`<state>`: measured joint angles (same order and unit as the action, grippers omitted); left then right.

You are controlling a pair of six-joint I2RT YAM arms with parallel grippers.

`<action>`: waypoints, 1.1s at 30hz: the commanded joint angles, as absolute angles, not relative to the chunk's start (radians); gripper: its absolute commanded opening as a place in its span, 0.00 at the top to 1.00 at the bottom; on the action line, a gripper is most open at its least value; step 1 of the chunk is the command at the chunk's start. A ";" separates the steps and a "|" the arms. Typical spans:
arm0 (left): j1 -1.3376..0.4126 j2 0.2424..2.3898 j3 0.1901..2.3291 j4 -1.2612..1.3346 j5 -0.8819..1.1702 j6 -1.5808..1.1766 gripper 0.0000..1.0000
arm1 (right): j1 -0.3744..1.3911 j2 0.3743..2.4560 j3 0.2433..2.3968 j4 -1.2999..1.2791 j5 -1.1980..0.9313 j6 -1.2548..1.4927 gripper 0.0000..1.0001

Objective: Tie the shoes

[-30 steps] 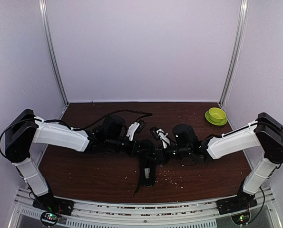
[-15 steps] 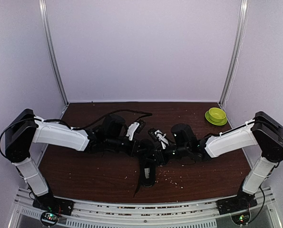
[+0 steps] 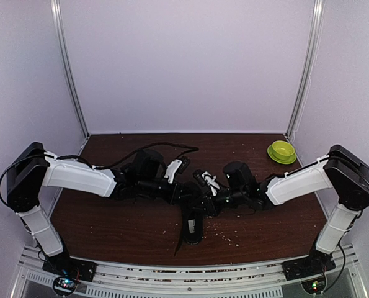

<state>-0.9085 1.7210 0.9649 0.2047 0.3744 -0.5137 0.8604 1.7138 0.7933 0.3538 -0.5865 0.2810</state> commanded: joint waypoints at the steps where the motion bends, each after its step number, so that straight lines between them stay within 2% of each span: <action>1: -0.899 1.707 0.998 0.223 0.383 -0.499 1.00 | 0.850 1.736 0.811 0.348 -0.588 0.270 0.82; 6: -0.899 1.709 0.995 0.224 0.388 -0.500 1.00 | 0.846 1.749 0.821 0.374 -0.568 0.281 0.84; 16: -0.899 1.725 1.001 0.225 0.400 -0.508 1.00 | 0.846 1.759 0.786 0.542 -0.476 0.373 1.00; 18: -0.900 1.726 1.002 0.225 0.403 -0.511 1.00 | 0.845 1.760 0.766 0.606 -0.454 0.409 1.00; 19: -0.899 1.724 1.000 0.224 0.401 -0.513 0.99 | 0.846 1.758 0.760 0.629 -0.447 0.421 1.00; 22: -0.897 1.711 0.984 0.220 0.381 -0.516 0.83 | 0.845 1.751 0.756 0.646 -0.439 0.431 1.00; 25: -0.885 1.692 0.943 0.240 0.379 -0.528 0.76 | 0.845 1.740 0.753 0.635 -0.436 0.425 1.00; 29: -0.867 1.657 0.883 0.272 0.370 -0.539 0.75 | 0.845 1.727 0.739 0.621 -0.440 0.420 1.00; 33: -0.847 1.638 0.839 0.312 0.370 -0.561 0.79 | 0.846 1.717 0.732 0.613 -0.446 0.418 1.00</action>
